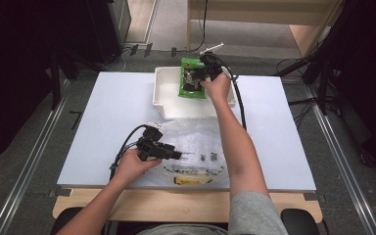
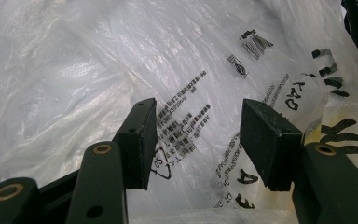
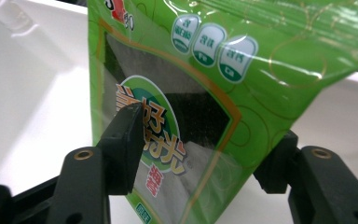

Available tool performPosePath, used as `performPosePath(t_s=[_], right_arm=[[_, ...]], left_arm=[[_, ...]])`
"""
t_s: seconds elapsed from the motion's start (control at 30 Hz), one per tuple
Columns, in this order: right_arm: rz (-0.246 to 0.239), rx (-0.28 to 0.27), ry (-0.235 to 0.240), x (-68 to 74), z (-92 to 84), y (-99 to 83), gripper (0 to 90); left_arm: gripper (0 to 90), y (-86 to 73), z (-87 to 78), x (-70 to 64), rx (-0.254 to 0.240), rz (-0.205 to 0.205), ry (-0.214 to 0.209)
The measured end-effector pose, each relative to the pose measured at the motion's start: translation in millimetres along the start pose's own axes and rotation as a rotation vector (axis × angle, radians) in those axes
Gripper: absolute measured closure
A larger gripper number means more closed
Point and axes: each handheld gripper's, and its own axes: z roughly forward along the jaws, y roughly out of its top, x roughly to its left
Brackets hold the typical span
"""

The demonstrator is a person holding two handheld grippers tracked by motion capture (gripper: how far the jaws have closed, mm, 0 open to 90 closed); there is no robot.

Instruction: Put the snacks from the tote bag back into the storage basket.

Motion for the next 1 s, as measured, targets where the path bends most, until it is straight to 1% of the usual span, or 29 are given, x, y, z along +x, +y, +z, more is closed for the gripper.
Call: performPosePath(t_s=[0.07, 0.13, 0.27, 0.37, 0.4, 0.47, 0.57, 0.67, 0.87, 1.0], right_arm=[[0.001, 0.000, -0.003, -1.0, 0.1, -0.2, 43.1], [0.013, 0.002, 0.000, -3.9, 0.7, -0.8, 41.4], [0.027, 0.003, 0.003, -6.6, 2.2, -1.7, 41.0], [0.026, 0.002, 0.008, -7.5, 3.3, -2.6, 40.7], [0.034, -0.001, 0.009, -7.5, 3.4, -2.9, 40.6], [0.032, -0.012, 0.005, -8.8, 3.8, -3.8, 39.6], [0.035, -0.010, -0.006, -10.9, 5.3, -4.7, 37.7], [0.036, -0.015, -0.006, -12.3, 5.5, -5.3, 37.1], [0.060, -0.026, 0.003, -14.7, 4.9, -7.6, 36.5], [0.047, -0.023, -0.006, -15.5, 4.7, -8.7, 36.6]], left_arm=[[47.2, 0.0, 0.0, 0.0, 0.000, 0.001, 0.000], [47.2, -0.1, 0.3, 0.3, 0.002, 0.002, 0.000], [47.2, -0.1, 0.4, -0.2, 0.004, 0.001, 0.004], [47.2, 0.0, 0.6, 0.0, 0.006, 0.002, 0.004], [47.3, 0.0, 0.4, 0.0, 0.009, 0.004, 0.006], [47.3, -0.1, 0.8, 0.0, 0.006, 0.003, 0.004], [47.2, -0.3, 1.3, 0.5, 0.006, 0.004, 0.003], [47.2, -0.2, 1.4, 0.4, 0.008, 0.005, 0.006], [47.3, -0.3, 1.5, 0.2, 0.010, 0.006, 0.007], [47.3, -0.2, 1.5, 0.2, 0.010, 0.008, 0.007]])
